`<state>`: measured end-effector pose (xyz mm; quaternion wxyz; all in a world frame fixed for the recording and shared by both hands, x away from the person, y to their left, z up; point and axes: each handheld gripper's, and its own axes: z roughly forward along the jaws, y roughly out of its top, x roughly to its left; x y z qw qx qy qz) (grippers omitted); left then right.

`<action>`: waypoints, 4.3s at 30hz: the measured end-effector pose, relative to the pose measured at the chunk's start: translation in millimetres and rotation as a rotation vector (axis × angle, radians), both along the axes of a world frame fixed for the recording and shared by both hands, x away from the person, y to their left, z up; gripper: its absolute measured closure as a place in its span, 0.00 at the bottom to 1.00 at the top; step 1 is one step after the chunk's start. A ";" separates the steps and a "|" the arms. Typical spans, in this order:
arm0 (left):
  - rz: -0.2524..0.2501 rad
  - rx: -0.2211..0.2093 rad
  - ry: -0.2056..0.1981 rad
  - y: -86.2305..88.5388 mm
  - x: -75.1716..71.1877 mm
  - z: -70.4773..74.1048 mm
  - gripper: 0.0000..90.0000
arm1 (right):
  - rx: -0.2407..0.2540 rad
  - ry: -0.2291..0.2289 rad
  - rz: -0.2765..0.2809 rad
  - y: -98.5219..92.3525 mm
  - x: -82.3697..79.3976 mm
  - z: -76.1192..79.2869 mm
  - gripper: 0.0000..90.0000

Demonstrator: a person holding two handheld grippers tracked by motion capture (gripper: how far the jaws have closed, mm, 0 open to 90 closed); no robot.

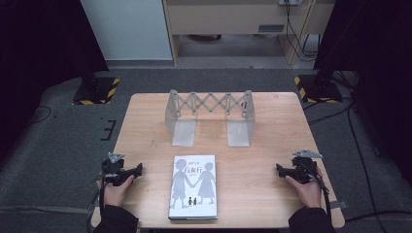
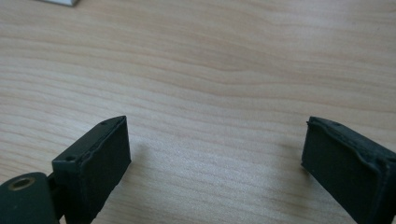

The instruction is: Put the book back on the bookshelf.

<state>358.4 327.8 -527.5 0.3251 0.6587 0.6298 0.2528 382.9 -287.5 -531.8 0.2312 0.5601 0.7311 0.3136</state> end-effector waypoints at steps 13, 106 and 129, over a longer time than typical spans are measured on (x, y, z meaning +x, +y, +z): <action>-0.031 0.037 -0.058 -8.4 -10.9 13.8 0.16 | 0.023 -0.039 -0.005 5.4 -7.8 15.6 0.16; -0.497 -0.147 -0.050 -114.5 -37.8 12.0 0.28 | 0.326 -0.085 0.420 194.0 -34.4 34.3 0.38; -0.517 -0.137 -0.066 -120.8 -35.8 15.5 0.49 | 0.351 -0.010 0.436 212.3 -34.4 8.7 0.34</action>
